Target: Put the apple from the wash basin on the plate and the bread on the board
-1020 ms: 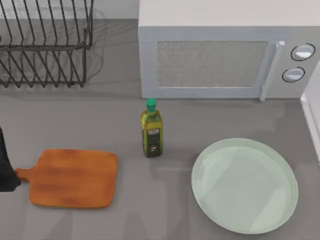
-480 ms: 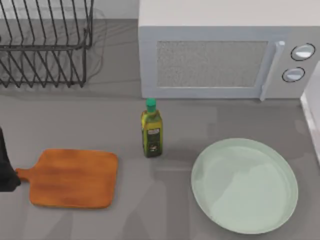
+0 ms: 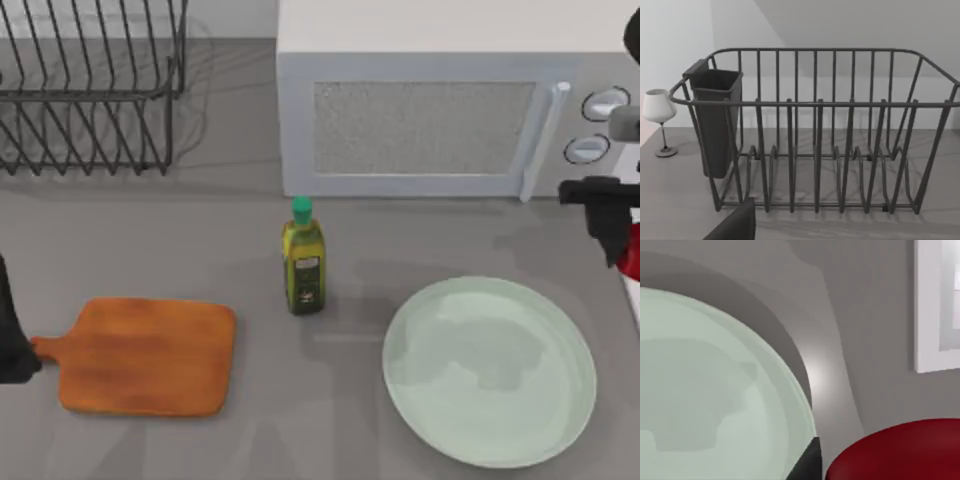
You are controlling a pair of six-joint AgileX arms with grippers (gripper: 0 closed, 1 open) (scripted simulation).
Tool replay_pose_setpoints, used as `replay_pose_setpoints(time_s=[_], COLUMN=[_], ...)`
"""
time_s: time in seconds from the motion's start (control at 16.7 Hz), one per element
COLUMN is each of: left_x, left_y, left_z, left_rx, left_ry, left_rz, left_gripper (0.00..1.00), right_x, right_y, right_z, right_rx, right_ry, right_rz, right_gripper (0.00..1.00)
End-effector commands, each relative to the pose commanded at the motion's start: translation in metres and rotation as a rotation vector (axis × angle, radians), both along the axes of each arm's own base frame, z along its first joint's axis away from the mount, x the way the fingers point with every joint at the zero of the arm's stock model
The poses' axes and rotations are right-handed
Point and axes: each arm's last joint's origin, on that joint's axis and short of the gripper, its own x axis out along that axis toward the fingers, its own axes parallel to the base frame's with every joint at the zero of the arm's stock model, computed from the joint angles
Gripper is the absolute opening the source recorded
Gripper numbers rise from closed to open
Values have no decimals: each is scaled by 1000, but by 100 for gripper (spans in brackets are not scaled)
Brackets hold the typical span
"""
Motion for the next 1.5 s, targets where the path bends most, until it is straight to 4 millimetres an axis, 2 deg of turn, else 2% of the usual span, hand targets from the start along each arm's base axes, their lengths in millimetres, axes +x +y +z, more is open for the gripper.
replay_pose_setpoints(time_s=[0.3,0.48,0.6,0.9,1.5], left_x=[0,0,0,0,0], left_y=[0,0,0,0,0], left_z=[0,0,0,0,0], left_rx=[0,0,0,0,0], left_ry=[0,0,0,0,0], left_rz=[0,0,0,0,0], left_gripper=[100,100,100,100,100], right_x=[-29,-42,-47,-47,-47], right_y=[70,102,113,114,114], right_z=[5,6,7,7,7], right_rx=[12,31,39,40,40], right_ry=[4,-6,-11,-12,-12], right_rz=[61,104,120,122,122], right_gripper=[0,0,0,0,75])
